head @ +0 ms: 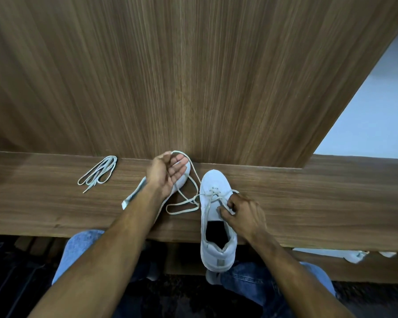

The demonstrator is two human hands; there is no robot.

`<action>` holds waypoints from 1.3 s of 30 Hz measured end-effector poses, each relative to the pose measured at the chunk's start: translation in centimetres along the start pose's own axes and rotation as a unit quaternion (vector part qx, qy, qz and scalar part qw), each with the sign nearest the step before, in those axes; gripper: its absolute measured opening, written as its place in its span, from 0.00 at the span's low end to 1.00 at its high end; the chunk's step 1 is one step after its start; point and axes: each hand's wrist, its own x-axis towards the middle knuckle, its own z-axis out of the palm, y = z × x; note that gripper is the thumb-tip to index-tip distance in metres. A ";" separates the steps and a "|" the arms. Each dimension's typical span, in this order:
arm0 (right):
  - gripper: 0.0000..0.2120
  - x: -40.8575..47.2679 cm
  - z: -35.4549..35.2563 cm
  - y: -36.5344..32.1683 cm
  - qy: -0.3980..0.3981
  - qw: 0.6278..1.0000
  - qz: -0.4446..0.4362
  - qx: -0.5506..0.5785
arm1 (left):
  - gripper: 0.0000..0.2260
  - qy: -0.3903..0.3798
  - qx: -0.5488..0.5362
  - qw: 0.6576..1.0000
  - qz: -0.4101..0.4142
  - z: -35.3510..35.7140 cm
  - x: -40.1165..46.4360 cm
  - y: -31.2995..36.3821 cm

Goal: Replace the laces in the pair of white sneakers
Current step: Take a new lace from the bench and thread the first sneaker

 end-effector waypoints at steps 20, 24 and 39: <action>0.13 0.0 -0.3 -0.4 -0.072 0.996 0.053 -0.023 | 0.08 -0.055 0.679 0.708 0.186 -0.4 -0.3 -5.9; 0.13 0.0 -0.1 -0.2 -0.066 0.996 0.061 -0.016 | 0.10 0.042 0.100 0.994 0.012 1.7 0.3 -0.9; 0.14 -0.2 -0.8 -0.7 -0.070 0.995 0.070 -0.011 | 0.09 -0.149 0.717 0.629 0.262 -3.0 0.1 -8.4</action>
